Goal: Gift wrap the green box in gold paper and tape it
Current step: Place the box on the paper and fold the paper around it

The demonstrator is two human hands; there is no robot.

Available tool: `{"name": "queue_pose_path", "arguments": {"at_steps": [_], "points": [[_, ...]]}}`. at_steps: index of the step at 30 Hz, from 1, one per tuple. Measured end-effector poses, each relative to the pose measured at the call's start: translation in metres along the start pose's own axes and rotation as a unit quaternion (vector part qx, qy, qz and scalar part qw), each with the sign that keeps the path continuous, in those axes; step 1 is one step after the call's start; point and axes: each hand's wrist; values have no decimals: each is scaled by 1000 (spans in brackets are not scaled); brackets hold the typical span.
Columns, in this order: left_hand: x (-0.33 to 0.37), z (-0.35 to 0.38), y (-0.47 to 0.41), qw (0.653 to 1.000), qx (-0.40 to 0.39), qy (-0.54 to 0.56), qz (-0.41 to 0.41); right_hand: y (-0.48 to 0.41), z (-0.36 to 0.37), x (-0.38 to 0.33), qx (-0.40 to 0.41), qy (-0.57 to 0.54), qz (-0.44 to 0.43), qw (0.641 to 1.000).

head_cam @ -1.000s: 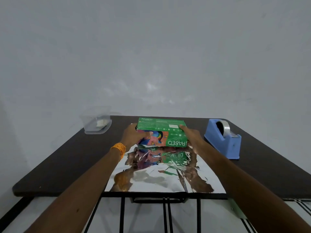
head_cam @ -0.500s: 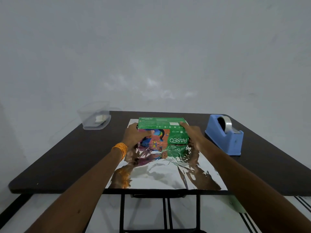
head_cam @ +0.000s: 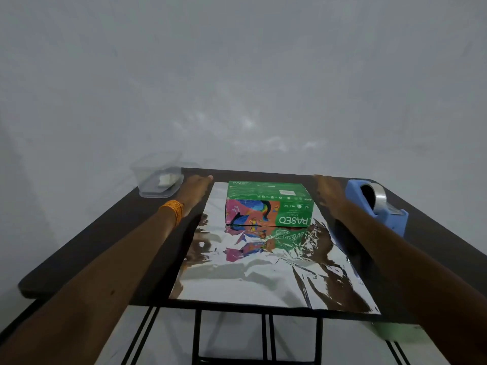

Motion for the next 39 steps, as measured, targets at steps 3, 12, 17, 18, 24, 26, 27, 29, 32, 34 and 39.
{"name": "queue_pose_path", "arguments": {"at_steps": [3,12,17,18,24,26,27,29,32,34,39], "points": [[-1,3,-20,997,-6,-66,29,-27,6,4,-29,65,-13,997],[-12,49,-107,959,-73,-272,36,-84,27,23,-153,291,-45,943],[-28,65,-137,897,-89,-428,70,-113,41,40,-243,337,-39,909],[-29,66,-141,898,-91,-423,80,-117,43,40,-240,338,-16,910],[-22,73,-137,967,-49,-227,107,-137,50,41,-205,414,-61,885],[-19,72,-133,985,-23,-145,94,-128,43,36,-190,372,-92,904],[-14,68,-129,990,-10,-111,87,-121,40,31,-171,331,-100,923],[-3,60,-122,995,16,-50,82,-106,33,19,-120,248,-125,953],[17,42,-104,995,40,9,91,-84,21,-3,-99,197,-177,959],[27,30,-90,992,43,24,112,-67,11,-12,-94,168,-201,960],[27,5,-46,984,29,-6,178,-25,-10,-15,-101,183,-213,954]]}}
Point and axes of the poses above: each hand's wrist, its own y-axis away from the middle knuckle, its own z-axis out of the palm, x = y × z, and after that the axes turned 14 degrees about -y, right-handed
